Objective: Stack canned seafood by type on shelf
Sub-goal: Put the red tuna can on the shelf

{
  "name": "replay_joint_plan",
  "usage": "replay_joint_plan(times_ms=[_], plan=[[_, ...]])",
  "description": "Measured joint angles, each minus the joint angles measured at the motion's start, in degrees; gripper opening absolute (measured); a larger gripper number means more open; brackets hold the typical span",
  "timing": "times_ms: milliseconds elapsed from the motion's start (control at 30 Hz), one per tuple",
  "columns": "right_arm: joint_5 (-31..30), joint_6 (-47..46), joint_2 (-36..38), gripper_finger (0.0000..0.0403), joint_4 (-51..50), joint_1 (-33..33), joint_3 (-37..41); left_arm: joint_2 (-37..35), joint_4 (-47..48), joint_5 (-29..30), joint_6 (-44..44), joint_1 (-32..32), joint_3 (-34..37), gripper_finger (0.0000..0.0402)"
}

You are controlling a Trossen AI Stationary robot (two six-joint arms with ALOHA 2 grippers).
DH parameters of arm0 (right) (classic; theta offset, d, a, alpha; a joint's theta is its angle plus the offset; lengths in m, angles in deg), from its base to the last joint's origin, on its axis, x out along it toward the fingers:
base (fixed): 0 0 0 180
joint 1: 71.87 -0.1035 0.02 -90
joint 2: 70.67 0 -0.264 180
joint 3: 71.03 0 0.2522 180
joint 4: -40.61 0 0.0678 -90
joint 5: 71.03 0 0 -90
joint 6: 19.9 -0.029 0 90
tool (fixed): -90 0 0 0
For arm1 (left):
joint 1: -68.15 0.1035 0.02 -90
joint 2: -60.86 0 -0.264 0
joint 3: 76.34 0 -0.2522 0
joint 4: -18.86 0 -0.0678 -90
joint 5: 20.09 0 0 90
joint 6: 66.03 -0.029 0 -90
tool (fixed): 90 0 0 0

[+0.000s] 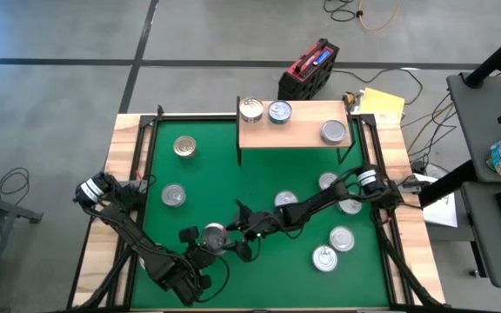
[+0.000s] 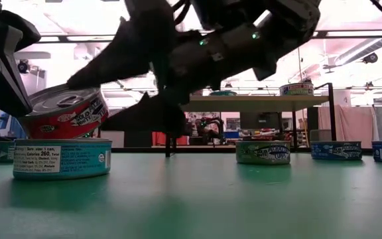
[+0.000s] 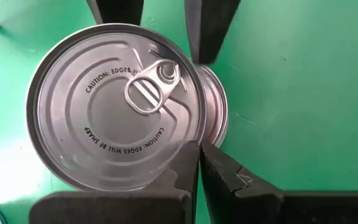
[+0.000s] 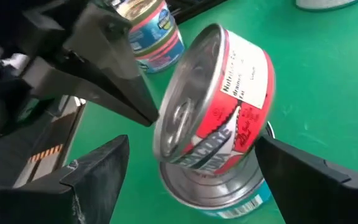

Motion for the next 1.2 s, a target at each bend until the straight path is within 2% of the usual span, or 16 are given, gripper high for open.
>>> replay_joint_plan(times_ms=[200,367,500,700,733,1200], plan=[[0.06,3.95,-2.16,0.0331,-0.13,0.02,-2.82,0.00,-0.36,0.00,0.00,0.00,0.04,0.0000],[0.11,5.37,-2.51,0.0300,-0.32,0.02,-3.71,0.00,-0.69,0.02,0.00,0.00,0.04,0.0000],[0.02,5.36,-2.22,0.0249,-1.30,0.14,-3.69,0.00,-0.77,0.02,-0.02,-0.01,0.04,0.0000],[0.03,5.61,-2.18,0.0139,-2.47,0.13,-3.69,0.00,-0.92,0.00,-0.02,0.00,0.04,0.0000],[0.02,6.00,-2.16,0.0131,-2.60,0.11,-3.69,0.00,-0.90,0.02,-0.02,0.00,0.04,0.0000],[-0.02,8.75,0.73,0.0132,-6.38,0.63,-3.38,0.00,-0.89,1.99,0.59,-0.20,-0.04,0.0000]])
